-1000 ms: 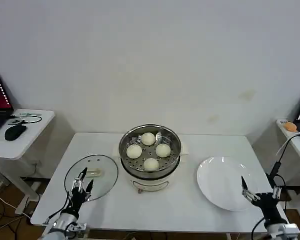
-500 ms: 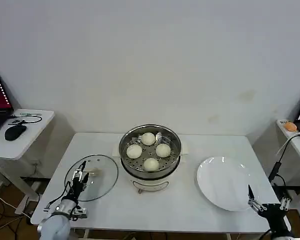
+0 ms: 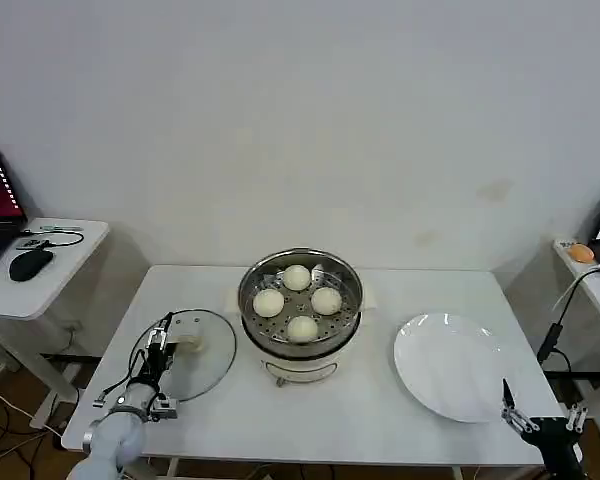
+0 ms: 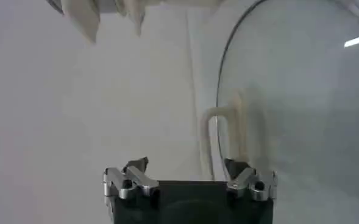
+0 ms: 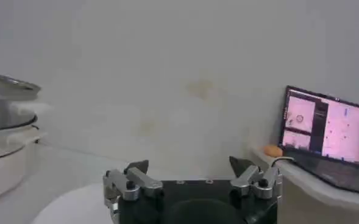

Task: Take steamed baozi put them in steamer then cover it.

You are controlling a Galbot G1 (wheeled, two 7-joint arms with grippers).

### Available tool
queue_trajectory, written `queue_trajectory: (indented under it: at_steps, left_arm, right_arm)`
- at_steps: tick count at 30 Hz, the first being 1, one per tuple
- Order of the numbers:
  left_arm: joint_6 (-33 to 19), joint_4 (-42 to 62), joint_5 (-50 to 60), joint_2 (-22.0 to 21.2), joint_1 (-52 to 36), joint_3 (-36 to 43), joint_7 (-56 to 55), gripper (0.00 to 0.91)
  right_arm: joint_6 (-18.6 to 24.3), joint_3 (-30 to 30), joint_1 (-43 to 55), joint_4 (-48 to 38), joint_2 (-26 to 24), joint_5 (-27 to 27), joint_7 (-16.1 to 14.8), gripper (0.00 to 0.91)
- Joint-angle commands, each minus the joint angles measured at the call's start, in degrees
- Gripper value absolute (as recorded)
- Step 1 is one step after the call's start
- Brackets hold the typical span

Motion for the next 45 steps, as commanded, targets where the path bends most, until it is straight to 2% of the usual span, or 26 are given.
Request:
queue_trajectory:
  at_steps: [1, 2, 3, 13, 22, 30, 37, 42, 45]
  left_arm:
    - [-0.1, 3.8, 0.5, -0.4, -2.9, 0.7, -0.4, 0.171]
    - [-0.1, 3.9, 0.6, -0.5, -3.0, 0.8, -0.4, 0.01]
    - [-0.1, 4.0, 0.7, -0.6, -3.0, 0.9, -0.5, 0.0]
    - [-0.3, 1.5, 1.2, -0.8, -0.6, -0.5, -3.6, 0.0]
    - [0.4, -9.9, 0.6, -0.9, 5.6, -4.6, -7.5, 0.0]
    - [3.7, -23.8, -8.2, 5.0, 9.7, -6.7, -3.2, 0.0]
    - [6.6, -34.0, -17.3, 13.7, 11.9, -8.4, 1.3, 0.0]
    - [12.0, -38.6, -21.7, 17.2, 11.8, -6.6, 5.1, 0.0]
    - [18.3, -40.3, -20.3, 18.5, 8.5, -2.7, 9.2, 0.0]
  right_arm:
    - [0.3, 0.3, -0.3, -0.2, 0.4, -0.2, 0.1, 0.907]
    - [0.3, 0.3, -0.3, -0.2, 0.5, -0.3, 0.1, 0.907]
    - [0.3, 0.3, -0.2, -0.2, 0.5, -0.3, 0.1, 0.907]
    - [-0.3, -0.1, -0.3, 0.0, 0.4, -0.6, -0.1, 0.907]
    - [-0.6, -0.8, -0.4, 0.9, -0.5, -0.8, -0.3, 0.907]
    - [-0.8, -1.2, -0.6, 1.1, -1.3, -0.8, -0.5, 0.907]
    - [-0.8, -1.9, 0.1, -0.3, -2.0, -1.5, -1.6, 0.907]
    - [-0.9, -2.6, 0.7, -0.9, -1.5, -2.4, -2.1, 0.907]
    - [-0.7, -3.2, 1.4, -1.6, -0.9, -3.7, -2.1, 0.907]
